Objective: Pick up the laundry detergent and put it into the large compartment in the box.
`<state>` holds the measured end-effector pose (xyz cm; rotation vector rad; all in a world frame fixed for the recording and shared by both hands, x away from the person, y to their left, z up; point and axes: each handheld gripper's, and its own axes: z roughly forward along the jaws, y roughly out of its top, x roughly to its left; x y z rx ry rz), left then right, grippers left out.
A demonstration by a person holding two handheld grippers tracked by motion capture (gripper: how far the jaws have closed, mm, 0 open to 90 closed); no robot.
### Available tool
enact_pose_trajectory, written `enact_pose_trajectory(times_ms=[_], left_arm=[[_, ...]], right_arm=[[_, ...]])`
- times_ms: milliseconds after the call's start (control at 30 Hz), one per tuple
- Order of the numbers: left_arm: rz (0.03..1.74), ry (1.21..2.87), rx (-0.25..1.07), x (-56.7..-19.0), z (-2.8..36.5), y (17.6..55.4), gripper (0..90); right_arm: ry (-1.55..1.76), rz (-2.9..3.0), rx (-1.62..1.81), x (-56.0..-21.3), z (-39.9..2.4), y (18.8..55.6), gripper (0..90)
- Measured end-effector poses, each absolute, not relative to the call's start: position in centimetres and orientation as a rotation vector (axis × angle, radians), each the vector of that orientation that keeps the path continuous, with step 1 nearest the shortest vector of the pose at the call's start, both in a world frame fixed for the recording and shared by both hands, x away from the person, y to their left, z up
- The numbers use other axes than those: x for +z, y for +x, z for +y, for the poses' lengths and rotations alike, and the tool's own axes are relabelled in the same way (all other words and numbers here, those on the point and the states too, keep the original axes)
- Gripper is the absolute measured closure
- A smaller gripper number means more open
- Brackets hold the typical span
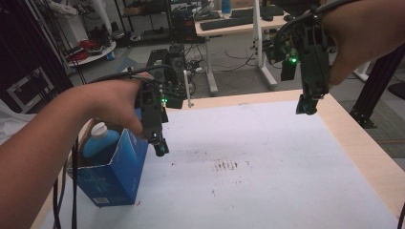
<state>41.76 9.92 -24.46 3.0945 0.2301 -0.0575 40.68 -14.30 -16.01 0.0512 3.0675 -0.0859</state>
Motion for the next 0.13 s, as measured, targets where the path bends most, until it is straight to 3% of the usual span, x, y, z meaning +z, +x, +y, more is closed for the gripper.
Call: enact_pose_trajectory(times_ms=[133], left_arm=[[0.225, 3.093, -0.050, -24.69, 9.68, 41.65, 1.7]], right_arm=[[0.053, 3.063, -0.069, -15.95, -14.33, 40.50, 2.1]])
